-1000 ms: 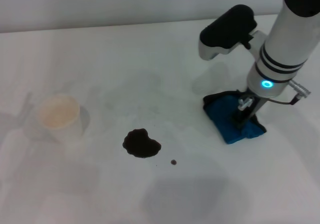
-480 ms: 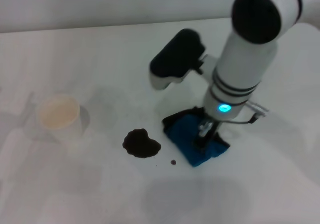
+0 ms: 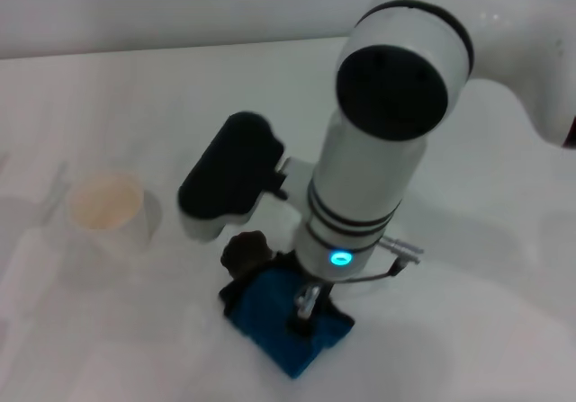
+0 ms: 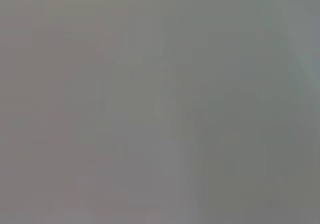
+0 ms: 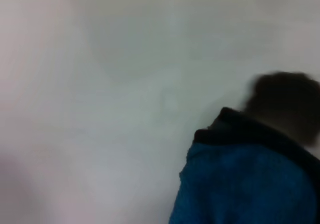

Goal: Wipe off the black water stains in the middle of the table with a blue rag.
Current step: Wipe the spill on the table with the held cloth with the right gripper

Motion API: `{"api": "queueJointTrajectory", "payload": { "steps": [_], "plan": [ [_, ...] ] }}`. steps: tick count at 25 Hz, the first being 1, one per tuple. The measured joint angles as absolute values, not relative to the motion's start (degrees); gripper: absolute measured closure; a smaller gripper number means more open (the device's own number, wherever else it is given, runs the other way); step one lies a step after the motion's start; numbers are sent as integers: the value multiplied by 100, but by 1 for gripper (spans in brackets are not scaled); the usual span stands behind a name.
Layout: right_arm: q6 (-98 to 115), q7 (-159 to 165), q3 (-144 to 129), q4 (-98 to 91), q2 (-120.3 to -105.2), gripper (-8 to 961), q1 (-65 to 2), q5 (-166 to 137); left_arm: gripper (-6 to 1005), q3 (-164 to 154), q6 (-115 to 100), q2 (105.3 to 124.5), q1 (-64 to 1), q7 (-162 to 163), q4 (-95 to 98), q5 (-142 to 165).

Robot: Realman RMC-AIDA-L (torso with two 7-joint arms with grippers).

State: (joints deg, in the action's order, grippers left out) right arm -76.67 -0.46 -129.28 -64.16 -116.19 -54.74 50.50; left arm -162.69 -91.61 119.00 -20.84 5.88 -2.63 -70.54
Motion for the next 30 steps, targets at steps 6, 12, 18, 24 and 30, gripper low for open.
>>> {"api": "queueJointTrajectory", "payload": {
  "steps": [6, 12, 18, 24, 30],
  "plan": [
    [-7297, -6, -13277, -6166, -11618, 859, -5747, 5208, 120, -16270, -9161, 11908, -2115, 530, -261, -7038],
    [-6984, -29, -13121, -5606, -11620, 858, -6017, 4916, 120, -16277, -9164, 11912, -2071, 515, -254, -7036],
    [-6953, -26, -12556, -5239, -11619, 858, -6102, 4087, 120, -16278, -9166, 11919, -2036, 512, -241, -7036],
    [-6858, -2, -12217, -4805, -11619, 858, -6110, 3544, 119, -16278, -9168, 11918, -2028, 510, -206, -7040],
    [-6700, -136, -12152, -4562, -11620, 859, -6115, 3627, 119, -16277, -9143, 11916, -2072, 509, -194, -7040]
  ]
}}
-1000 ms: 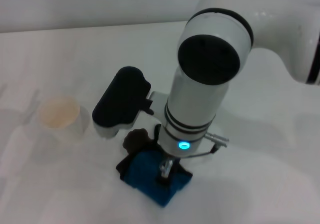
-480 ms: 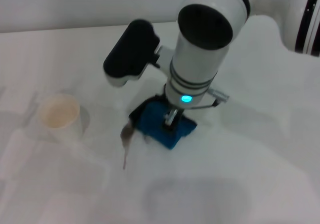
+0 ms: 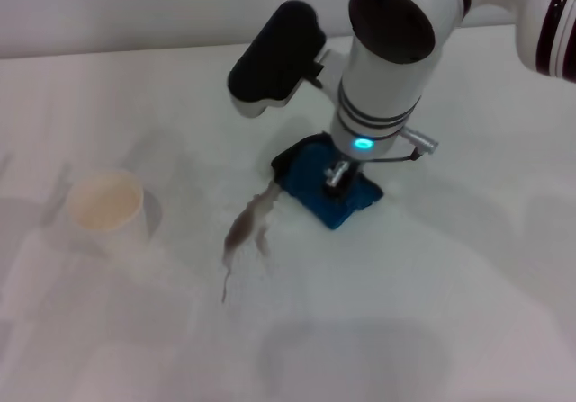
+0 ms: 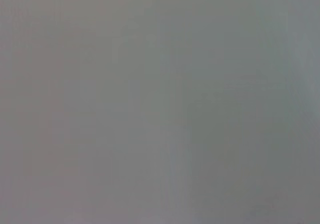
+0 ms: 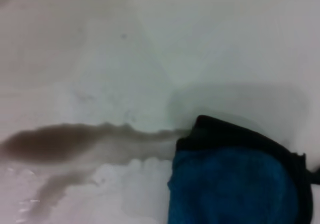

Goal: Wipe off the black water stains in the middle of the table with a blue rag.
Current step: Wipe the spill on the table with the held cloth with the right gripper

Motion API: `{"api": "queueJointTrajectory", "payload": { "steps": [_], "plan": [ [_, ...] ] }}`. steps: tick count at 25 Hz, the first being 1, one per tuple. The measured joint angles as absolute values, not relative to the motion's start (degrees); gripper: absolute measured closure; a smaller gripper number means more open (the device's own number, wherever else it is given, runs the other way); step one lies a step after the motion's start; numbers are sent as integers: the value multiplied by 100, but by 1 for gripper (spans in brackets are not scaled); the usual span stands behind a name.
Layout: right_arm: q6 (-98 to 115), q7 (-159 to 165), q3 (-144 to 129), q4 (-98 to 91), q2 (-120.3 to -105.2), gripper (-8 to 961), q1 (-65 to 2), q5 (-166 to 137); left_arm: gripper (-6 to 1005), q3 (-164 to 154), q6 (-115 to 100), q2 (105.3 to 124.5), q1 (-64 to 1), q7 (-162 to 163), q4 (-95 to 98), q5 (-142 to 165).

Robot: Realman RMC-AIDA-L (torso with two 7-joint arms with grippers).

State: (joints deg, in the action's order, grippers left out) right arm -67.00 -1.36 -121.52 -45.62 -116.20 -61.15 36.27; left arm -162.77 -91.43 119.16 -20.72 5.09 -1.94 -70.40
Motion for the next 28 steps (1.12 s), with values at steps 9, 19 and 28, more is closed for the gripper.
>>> {"api": "queueJointTrajectory", "payload": {
  "steps": [9, 19, 28],
  "plan": [
    [-6558, -351, -13029, -5120, -11619, 859, -6281, 4880, 120, -16277, -9125, 11909, -2099, 509, -193, -7040],
    [-7047, -400, -13468, -5914, -11619, 859, -6296, 5307, 119, -16277, -9122, 11909, -2101, 509, -193, -7040],
    [-7147, -427, -13542, -6108, -11620, 858, -6116, 5307, 120, -16277, -9123, 11909, -2129, 509, -188, -7040]
  ]
}}
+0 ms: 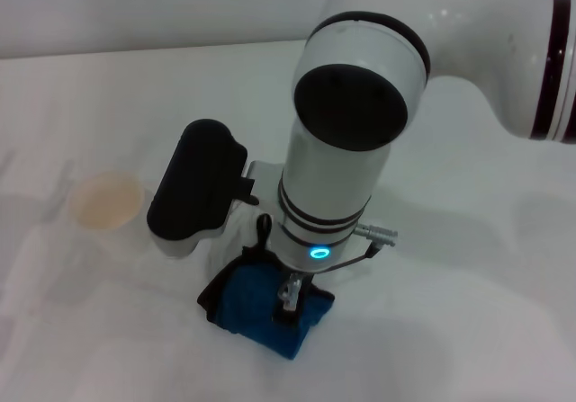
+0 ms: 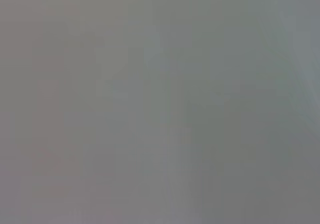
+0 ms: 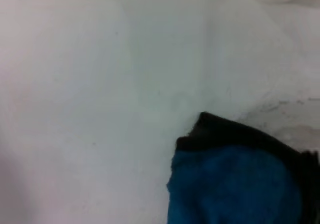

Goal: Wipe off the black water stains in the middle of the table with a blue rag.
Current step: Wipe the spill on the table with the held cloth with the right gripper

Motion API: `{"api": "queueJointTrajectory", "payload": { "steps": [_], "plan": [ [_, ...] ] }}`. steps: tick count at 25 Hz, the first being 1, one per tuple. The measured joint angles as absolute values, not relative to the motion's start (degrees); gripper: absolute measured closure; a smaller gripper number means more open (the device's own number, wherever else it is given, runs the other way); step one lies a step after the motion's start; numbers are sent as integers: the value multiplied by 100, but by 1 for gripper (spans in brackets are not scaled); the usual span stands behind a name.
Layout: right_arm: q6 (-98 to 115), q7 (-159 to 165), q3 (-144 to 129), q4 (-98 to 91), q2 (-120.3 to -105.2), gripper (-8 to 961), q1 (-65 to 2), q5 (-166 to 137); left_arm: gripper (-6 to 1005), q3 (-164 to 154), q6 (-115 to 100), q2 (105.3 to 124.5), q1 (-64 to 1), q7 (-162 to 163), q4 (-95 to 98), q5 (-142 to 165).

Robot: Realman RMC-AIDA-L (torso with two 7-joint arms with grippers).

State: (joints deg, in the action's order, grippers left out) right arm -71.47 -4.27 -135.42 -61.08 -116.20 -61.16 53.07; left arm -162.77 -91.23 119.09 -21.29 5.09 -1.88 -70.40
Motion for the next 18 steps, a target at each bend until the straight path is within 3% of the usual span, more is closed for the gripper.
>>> {"api": "queueJointTrajectory", "payload": {
  "steps": [18],
  "plan": [
    [-5867, -589, -12757, -4471, -11620, 858, -6340, 4608, 119, -16277, -9123, 11918, -2048, 456, -104, -7040]
  ]
}}
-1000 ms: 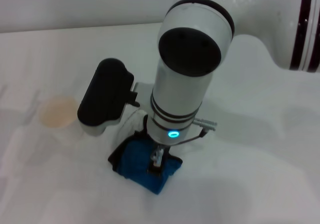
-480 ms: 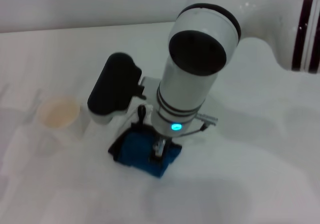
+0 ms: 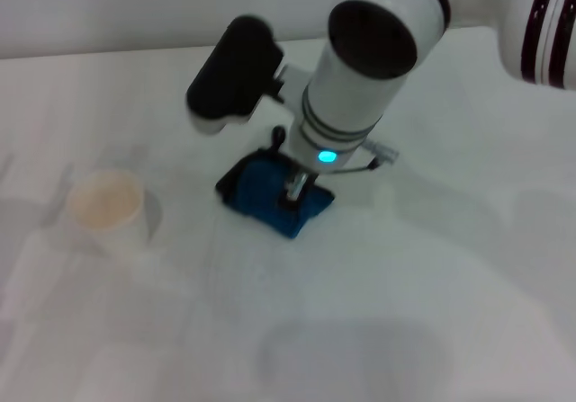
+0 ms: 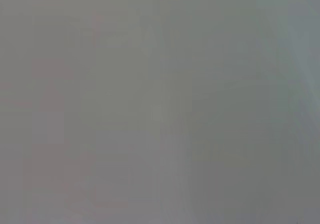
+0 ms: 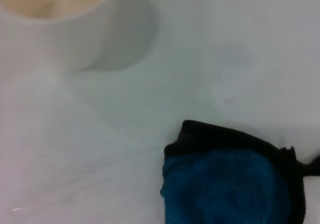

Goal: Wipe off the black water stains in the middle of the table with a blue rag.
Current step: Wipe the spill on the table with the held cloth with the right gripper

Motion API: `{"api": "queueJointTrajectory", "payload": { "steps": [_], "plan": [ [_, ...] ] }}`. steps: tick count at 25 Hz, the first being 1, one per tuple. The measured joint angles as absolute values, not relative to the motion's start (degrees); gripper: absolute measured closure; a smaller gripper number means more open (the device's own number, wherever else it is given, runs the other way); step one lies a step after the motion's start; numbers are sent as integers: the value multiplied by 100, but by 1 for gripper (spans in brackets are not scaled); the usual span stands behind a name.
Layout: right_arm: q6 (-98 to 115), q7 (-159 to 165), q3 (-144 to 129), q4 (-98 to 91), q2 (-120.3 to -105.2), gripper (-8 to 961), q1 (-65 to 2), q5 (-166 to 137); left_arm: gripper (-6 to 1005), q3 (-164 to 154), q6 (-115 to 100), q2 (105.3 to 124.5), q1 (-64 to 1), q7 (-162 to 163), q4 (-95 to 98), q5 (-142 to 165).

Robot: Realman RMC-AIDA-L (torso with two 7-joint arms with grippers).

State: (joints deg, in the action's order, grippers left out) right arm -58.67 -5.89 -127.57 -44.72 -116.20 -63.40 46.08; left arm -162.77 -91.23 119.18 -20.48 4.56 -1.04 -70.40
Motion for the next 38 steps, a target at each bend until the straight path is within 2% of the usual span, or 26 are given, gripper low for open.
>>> {"api": "queueJointTrajectory", "payload": {
  "steps": [14, 38],
  "plan": [
    [-5459, -429, -12141, -3698, -11618, 860, -6242, 3853, 120, -16277, -9131, 11918, -2036, 457, -90, -7040],
    [-5806, -1237, -13966, -5480, -11619, 861, -6249, 6210, 119, -16277, -9141, 11918, -2037, 457, 38, -7029]
  ]
}}
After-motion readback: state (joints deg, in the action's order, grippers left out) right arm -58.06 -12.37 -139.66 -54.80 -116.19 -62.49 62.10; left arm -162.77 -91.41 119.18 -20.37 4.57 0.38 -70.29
